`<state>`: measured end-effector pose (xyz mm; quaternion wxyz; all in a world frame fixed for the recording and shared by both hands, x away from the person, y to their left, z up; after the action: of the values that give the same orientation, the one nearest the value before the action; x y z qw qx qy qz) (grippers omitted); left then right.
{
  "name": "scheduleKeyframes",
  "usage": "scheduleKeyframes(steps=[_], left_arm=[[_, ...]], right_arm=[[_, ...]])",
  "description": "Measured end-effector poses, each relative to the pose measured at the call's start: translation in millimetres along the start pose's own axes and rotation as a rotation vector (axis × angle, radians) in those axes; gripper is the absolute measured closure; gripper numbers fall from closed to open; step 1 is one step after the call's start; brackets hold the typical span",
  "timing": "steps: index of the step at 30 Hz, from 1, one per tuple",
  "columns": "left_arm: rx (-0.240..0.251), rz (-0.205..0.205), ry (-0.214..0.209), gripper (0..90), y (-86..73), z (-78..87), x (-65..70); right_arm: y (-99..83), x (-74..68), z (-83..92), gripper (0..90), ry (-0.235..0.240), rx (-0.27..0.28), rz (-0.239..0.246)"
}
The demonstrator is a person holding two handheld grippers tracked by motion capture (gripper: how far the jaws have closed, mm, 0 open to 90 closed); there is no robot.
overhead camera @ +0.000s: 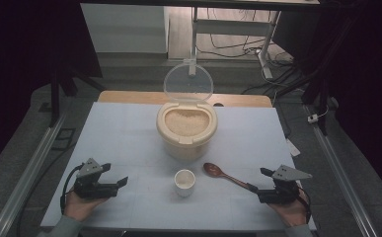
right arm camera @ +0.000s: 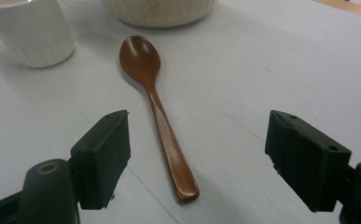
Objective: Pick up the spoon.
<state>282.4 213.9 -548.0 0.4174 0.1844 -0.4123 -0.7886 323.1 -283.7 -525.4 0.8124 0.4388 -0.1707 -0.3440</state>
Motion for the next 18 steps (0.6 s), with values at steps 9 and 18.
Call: scheduleKeyframes(steps=[9, 18], left_arm=[[0.003, 0.001, 0.006, 15.7, 1.4, 3.8, -3.7], [-0.022, -0.024, 0.0, 16.3, 1.4, 0.5, -1.3]], right_arm=[[-1.6, -1.1, 0.2, 23.6, -0.014, -0.024, 0.012], [-1.4, -3.1, 1.2, 24.9, -0.011, -0.033, 0.005]])
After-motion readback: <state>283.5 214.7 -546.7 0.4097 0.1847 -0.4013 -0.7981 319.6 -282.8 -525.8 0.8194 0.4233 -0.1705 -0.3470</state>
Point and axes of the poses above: each handheld gripper's, and its own axes: z roughly backward along the jaws, y roughly out of its top, x roughly to its right, the point moved 6 cm from there along -z, roughly forward along the jaws, and after that the axes turned 5 degrees about -z, right-handed, at the moved point
